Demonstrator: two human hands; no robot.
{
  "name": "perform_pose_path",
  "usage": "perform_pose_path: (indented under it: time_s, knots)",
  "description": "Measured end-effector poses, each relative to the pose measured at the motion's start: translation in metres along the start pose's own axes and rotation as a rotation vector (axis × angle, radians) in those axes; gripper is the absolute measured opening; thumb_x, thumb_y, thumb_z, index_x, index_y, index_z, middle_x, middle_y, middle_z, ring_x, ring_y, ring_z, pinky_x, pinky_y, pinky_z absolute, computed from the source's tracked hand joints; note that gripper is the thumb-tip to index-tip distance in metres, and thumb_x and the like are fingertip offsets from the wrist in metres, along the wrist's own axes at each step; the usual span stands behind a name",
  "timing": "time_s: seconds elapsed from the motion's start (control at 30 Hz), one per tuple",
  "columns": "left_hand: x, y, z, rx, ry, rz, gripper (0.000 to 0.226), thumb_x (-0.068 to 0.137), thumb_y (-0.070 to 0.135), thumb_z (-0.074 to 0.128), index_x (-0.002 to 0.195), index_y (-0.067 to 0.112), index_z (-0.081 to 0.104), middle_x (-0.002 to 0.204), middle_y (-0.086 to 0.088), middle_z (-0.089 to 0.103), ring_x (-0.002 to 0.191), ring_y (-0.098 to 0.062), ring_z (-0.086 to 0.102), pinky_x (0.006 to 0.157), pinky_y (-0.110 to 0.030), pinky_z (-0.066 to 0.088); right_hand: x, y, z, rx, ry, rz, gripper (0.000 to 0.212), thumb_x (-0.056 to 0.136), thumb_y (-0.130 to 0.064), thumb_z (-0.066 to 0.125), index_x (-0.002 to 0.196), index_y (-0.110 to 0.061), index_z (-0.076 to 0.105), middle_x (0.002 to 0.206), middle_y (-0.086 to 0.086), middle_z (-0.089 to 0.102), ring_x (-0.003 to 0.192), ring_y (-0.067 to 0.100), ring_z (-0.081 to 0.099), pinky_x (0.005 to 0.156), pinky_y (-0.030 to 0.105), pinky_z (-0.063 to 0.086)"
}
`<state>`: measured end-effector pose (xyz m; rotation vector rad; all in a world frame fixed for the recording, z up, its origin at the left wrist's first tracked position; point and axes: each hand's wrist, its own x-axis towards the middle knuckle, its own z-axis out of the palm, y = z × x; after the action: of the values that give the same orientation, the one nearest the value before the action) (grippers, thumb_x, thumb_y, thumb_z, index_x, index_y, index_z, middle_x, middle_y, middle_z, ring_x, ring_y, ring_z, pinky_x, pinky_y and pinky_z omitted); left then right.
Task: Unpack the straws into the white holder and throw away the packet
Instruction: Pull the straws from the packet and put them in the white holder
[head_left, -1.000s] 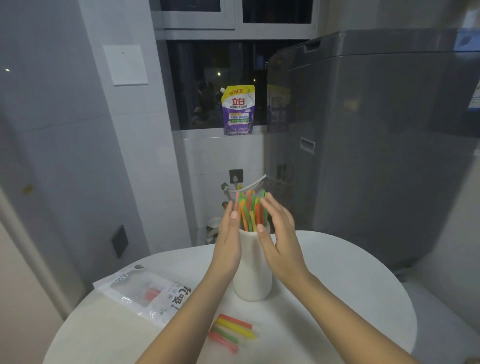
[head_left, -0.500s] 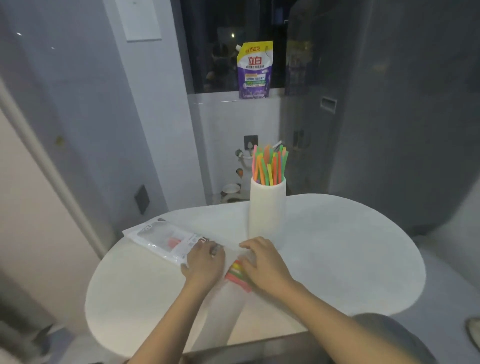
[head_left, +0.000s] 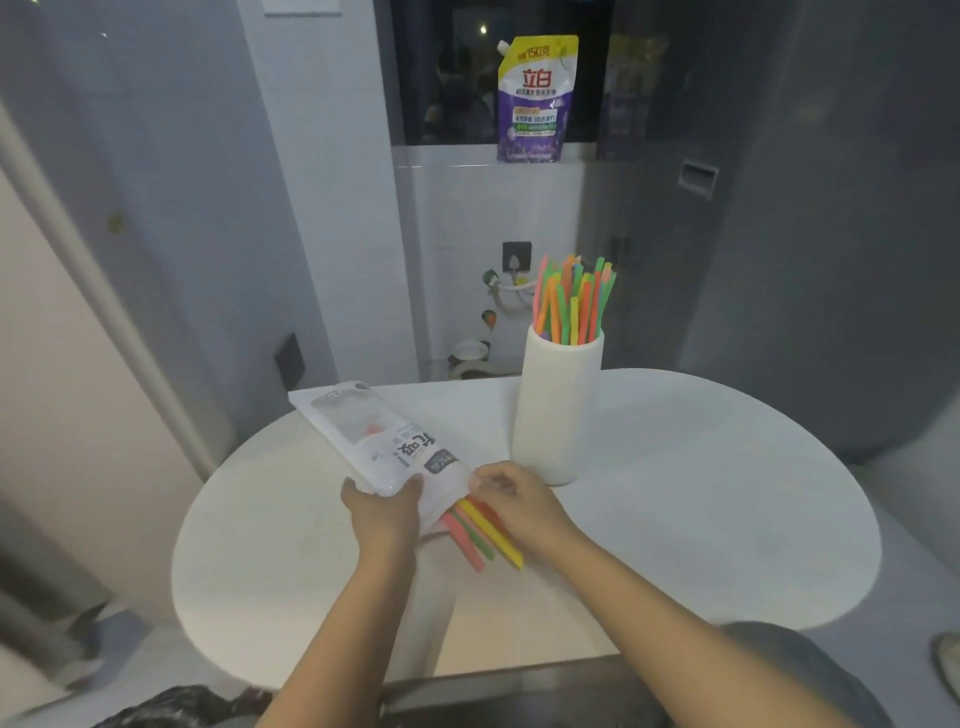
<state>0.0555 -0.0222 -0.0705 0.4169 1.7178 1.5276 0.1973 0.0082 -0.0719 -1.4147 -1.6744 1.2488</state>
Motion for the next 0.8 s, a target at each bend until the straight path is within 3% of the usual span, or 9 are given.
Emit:
perform_pose_path:
  time_s: [0.13,0.27,0.4,0.43,0.5,0.57,0.6,0.67,0.8]
  knots:
    - [-0.001,0.009,0.001,-0.249,-0.275,-0.248,0.026,0.087,-0.001,0.052,0.112,-0.001,0.060,0.089,-0.017,0.067,0.079,-0.031,0.064,0.068,-0.041,0.057,-0.006,-0.006,-0.005,0.068,0.044,-0.025,0.027,0.084,-0.027,0.066,0.111,-0.021,0.062,0.116,-0.002,0.058,0.099,0.008,0.054,0.078,0.015,0.039]
    - [-0.004,0.015,0.002,-0.341,-0.435,-0.335,0.014,0.089,0.013,0.048,0.097,0.010,0.060,0.074,-0.013,0.071,0.069,-0.030,0.066,0.067,-0.038,0.052,-0.013,-0.010,-0.007,0.099,0.034,-0.061,0.028,0.084,-0.025,0.066,0.111,-0.030,0.061,0.123,0.001,0.056,0.096,0.005,0.057,0.079,0.013,0.042]
    - [-0.007,0.014,0.008,-0.409,-0.405,-0.160,0.036,0.091,0.020,0.056,0.125,0.009,0.056,0.114,-0.017,0.066,0.099,-0.033,0.064,0.081,-0.042,0.052,-0.017,-0.016,-0.010,0.249,-0.001,-0.092,0.038,0.087,-0.032,0.063,0.123,-0.035,0.052,0.120,-0.017,0.054,0.091,-0.018,0.055,0.074,0.004,0.044]
    - [-0.008,0.014,0.009,-0.422,-0.391,-0.083,0.039,0.090,0.018,0.059,0.129,0.013,0.054,0.118,-0.012,0.066,0.102,-0.029,0.065,0.079,-0.038,0.055,-0.018,-0.017,-0.010,0.264,0.014,-0.060,0.040,0.088,-0.037,0.060,0.126,-0.034,0.050,0.117,-0.019,0.053,0.092,-0.016,0.055,0.071,0.004,0.044]
    - [-0.011,0.017,0.010,-0.437,-0.369,0.085,0.043,0.089,0.015,0.062,0.131,0.019,0.052,0.121,-0.006,0.067,0.106,-0.023,0.067,0.079,-0.035,0.056,-0.019,-0.019,-0.009,0.356,-0.008,0.073,0.039,0.090,-0.044,0.053,0.126,-0.028,0.052,0.107,-0.012,0.060,0.091,0.002,0.063,0.067,0.012,0.050]
    - [-0.015,0.019,0.011,-0.389,-0.352,0.252,0.048,0.086,0.016,0.065,0.131,0.019,0.050,0.125,-0.006,0.065,0.114,-0.023,0.063,0.096,-0.043,0.050,-0.019,-0.020,-0.007,0.536,-0.117,0.218,0.039,0.093,-0.049,0.045,0.113,-0.019,0.061,0.096,0.001,0.070,0.085,0.022,0.071,0.064,0.029,0.056]
    - [-0.019,0.020,0.012,-0.342,-0.341,0.323,0.052,0.084,0.018,0.067,0.132,0.020,0.049,0.127,-0.005,0.063,0.116,-0.022,0.061,0.101,-0.046,0.046,-0.020,-0.021,-0.007,0.612,-0.165,0.276,0.042,0.093,-0.051,0.042,0.104,-0.017,0.065,0.092,0.004,0.073,0.083,0.026,0.072,0.062,0.031,0.056]
    - [-0.025,0.020,0.015,-0.264,-0.321,0.413,0.055,0.080,0.024,0.069,0.131,0.025,0.048,0.126,0.002,0.064,0.117,-0.017,0.060,0.101,-0.045,0.046,-0.019,-0.020,-0.009,0.696,-0.225,0.340,0.048,0.092,-0.055,0.040,0.095,-0.016,0.069,0.089,0.006,0.075,0.081,0.027,0.072,0.055,0.025,0.051]
    - [-0.031,0.021,0.019,-0.244,-0.292,0.456,0.054,0.078,0.028,0.071,0.127,0.032,0.049,0.122,0.010,0.065,0.112,-0.008,0.061,0.096,-0.037,0.049,-0.019,-0.022,-0.011,0.707,-0.260,0.394,0.048,0.089,-0.056,0.046,0.099,-0.015,0.068,0.080,0.004,0.075,0.065,0.017,0.070,0.046,0.019,0.041]
